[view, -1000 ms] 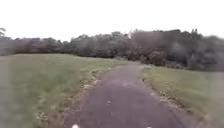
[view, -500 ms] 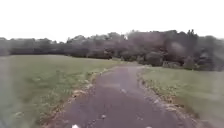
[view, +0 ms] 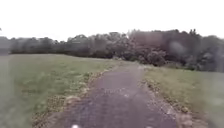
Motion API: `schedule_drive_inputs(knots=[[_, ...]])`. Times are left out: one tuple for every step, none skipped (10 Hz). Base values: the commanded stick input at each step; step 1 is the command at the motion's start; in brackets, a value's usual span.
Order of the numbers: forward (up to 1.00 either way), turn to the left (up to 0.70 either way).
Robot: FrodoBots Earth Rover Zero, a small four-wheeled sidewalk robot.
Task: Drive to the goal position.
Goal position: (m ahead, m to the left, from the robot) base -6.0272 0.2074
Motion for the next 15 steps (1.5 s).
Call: schedule_drive_inputs(knots=[[0.7,0.0],[0.7,0.0],[0.7,0.0],[0.7,0.0],[0.7,0.0],[0.7,0.0],[0.7,0.0],[0.61,0.0],[0.31,0.0],[0.0,0.0],[0.0,0.0],[0.0,0.0],[-0.65,0.0],[-0.68,0.0],[-0.69,0.0]])
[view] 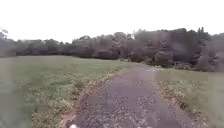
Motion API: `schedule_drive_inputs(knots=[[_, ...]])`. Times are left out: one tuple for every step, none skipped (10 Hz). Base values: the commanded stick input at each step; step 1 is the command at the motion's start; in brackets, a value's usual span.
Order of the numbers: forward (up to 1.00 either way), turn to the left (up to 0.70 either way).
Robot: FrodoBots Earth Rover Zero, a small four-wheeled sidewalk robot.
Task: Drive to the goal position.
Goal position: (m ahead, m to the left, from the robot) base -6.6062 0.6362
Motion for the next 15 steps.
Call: schedule_drive_inputs(knots=[[-0.69,0.0],[-0.69,0.0],[-0.69,0.0],[-0.69,0.0],[-0.69,0.0],[-0.69,0.0],[-0.69,0.0],[-0.69,0.0],[-0.69,0.0],[-0.69,0.0],[-0.69,0.0],[-0.69,0.0],[-0.69,0.0],[-0.7,0.0],[-0.69,0.0]])
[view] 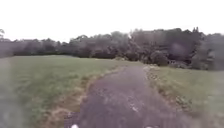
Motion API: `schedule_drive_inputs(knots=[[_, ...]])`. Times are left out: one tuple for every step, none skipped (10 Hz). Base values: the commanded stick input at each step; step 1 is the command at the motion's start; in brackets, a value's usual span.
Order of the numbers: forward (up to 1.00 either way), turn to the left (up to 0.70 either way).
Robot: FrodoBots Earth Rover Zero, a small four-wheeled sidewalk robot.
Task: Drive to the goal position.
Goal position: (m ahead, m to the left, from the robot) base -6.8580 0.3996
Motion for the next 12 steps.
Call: schedule_drive_inputs(knots=[[-0.69,0.0],[-0.69,0.0],[-0.69,0.0],[-0.69,0.0],[-0.69,0.0],[-0.69,0.0],[-0.66,0.0],[-0.66,0.01],[-0.66,0.02],[-0.66,0.01],[-0.67,0.0],[-0.62,-0.32]])
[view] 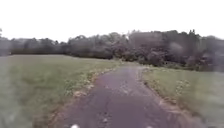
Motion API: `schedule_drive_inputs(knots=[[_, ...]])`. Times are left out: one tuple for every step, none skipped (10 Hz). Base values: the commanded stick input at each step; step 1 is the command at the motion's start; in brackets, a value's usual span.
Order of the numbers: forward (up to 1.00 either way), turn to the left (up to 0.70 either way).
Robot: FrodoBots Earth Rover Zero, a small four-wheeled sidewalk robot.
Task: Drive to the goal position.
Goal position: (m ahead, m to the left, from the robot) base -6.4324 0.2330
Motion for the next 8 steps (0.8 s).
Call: schedule_drive_inputs(knots=[[-0.61,-0.31],[-0.61,-0.3],[-0.61,-0.31],[-0.61,-0.31],[-0.61,-0.31],[-0.61,-0.31],[-0.61,-0.31],[-0.61,-0.31]])
